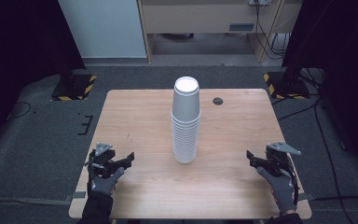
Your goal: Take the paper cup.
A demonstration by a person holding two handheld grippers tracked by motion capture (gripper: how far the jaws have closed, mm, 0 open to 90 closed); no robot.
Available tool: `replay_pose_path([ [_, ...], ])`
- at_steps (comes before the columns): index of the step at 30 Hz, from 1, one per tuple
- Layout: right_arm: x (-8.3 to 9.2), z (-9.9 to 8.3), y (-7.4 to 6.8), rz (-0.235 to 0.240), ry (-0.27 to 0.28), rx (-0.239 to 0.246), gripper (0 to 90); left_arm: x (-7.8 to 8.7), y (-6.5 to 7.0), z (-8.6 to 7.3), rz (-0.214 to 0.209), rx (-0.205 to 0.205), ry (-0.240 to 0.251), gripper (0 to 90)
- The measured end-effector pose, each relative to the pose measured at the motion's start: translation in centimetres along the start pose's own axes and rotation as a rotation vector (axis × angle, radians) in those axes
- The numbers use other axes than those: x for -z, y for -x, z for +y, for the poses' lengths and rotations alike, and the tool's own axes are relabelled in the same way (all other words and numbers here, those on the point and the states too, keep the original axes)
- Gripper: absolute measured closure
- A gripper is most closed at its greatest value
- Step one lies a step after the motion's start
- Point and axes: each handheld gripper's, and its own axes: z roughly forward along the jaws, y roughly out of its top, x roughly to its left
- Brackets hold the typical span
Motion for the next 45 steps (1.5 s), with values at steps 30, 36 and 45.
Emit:
replay_pose_path([
  [30,3.2,4.1,-3.2,0.157,0.161,0.063,17.3,0.4,1.0,0.3,-0.034,-0.064,0.024,17.2],
  [36,3.6,5.1,-4.2,0.187,0.183,0.071,17.0,0.4,1.2,0.3,-0.043,-0.074,0.026,17.2],
  [45,4.0,7.1,-5.3,0.223,0.235,0.068,17.0,0.4,1.3,0.4,-0.046,-0.094,0.028,17.2],
])
